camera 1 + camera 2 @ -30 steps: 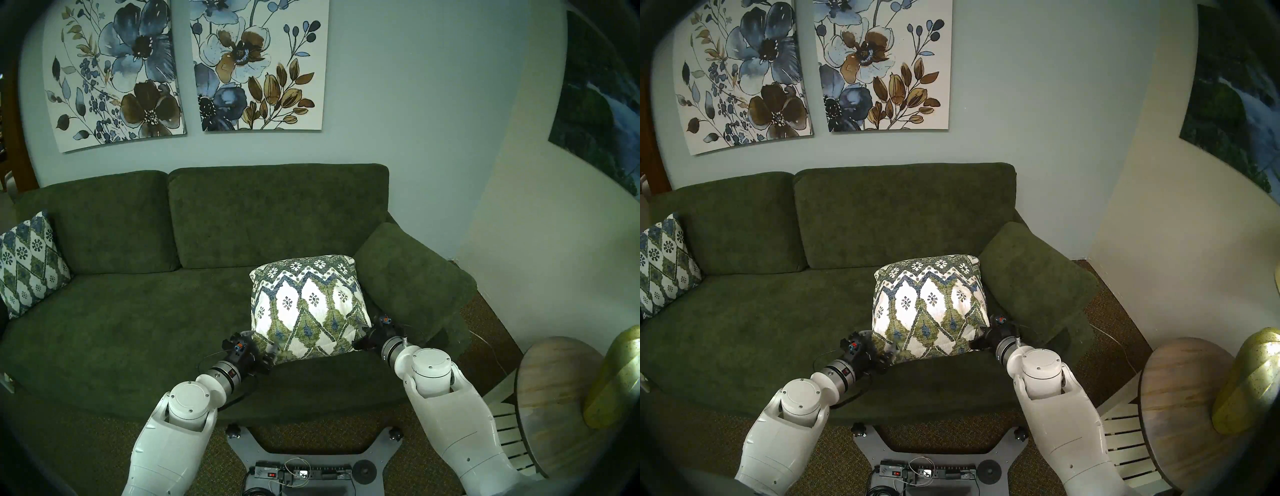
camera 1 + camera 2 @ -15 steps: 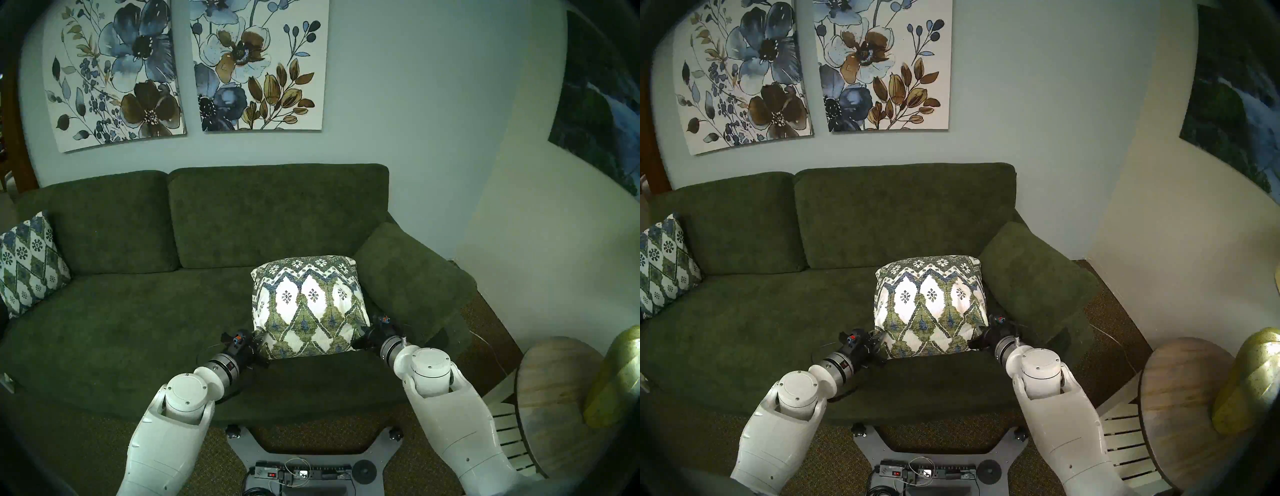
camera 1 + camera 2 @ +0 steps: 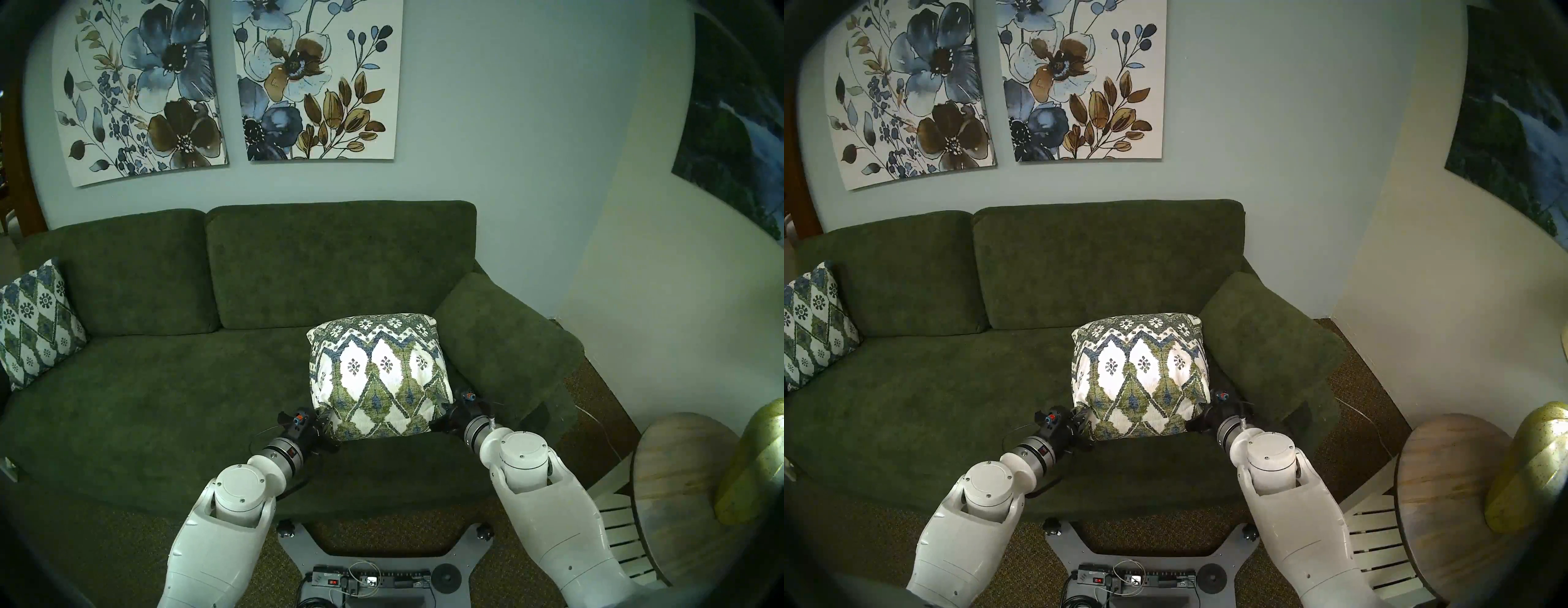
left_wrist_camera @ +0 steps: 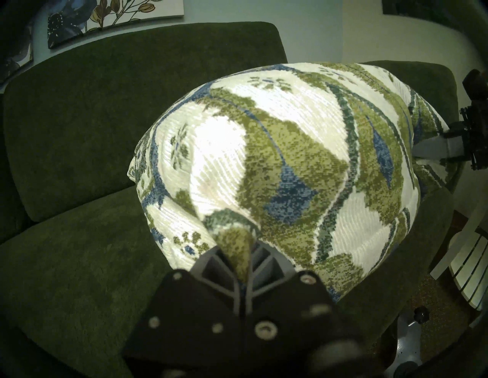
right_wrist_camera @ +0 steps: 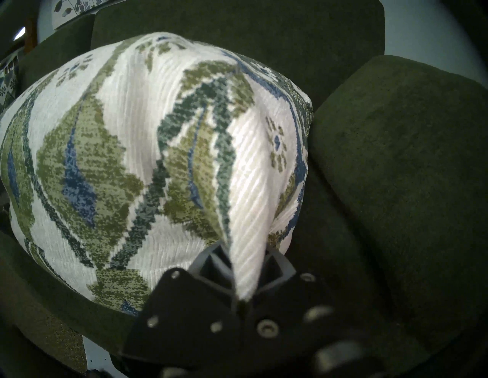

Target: Fluff a cushion

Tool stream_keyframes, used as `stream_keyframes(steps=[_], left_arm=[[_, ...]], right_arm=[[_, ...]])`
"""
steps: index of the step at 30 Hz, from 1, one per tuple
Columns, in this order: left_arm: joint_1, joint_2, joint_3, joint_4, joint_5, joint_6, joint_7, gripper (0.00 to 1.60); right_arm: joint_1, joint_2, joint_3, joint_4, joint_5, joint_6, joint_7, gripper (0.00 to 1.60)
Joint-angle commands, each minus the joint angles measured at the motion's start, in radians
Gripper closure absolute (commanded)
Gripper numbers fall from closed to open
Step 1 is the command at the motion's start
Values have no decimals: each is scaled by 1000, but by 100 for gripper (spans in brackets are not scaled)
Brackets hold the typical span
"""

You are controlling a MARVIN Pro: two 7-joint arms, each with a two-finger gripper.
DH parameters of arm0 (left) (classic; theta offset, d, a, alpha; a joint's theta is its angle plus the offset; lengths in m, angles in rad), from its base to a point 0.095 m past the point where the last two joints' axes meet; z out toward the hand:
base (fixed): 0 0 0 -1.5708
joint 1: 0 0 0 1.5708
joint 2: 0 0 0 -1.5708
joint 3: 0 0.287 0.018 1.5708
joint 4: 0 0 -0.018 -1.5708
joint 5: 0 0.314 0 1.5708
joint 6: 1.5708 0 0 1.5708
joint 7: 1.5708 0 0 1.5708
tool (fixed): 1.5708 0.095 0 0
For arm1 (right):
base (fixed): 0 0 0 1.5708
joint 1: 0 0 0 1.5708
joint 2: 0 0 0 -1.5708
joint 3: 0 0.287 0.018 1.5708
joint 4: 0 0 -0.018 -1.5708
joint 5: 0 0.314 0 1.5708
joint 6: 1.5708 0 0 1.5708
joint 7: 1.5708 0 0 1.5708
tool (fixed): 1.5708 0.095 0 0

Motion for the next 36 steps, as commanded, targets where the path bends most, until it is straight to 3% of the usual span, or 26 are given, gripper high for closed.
stream_keyframes(steps=[1,7,14,15,23,36], left_arm=[[-46,-16,0,-50,-18,8,-3,160],[-69,-11,-1,-92,-18,-6,8,160],[-154,11,-56,-178,-21,-25,36,160],[-187,13,-62,-193,-21,-20,37,160],[-242,43,-102,-294,-18,-30,39,160],[-338,75,-134,-370,-13,-20,41,160]], right_arm=[[9,-7,-10,-6,-44,-94,-53,160],[112,-2,32,-119,-54,-116,-76,160],[161,-22,76,-184,-45,-143,-82,160],[192,-22,76,-206,-43,-135,-81,160],[238,-47,84,-285,-43,-143,-74,160],[322,-99,69,-363,-49,-134,-69,160]])
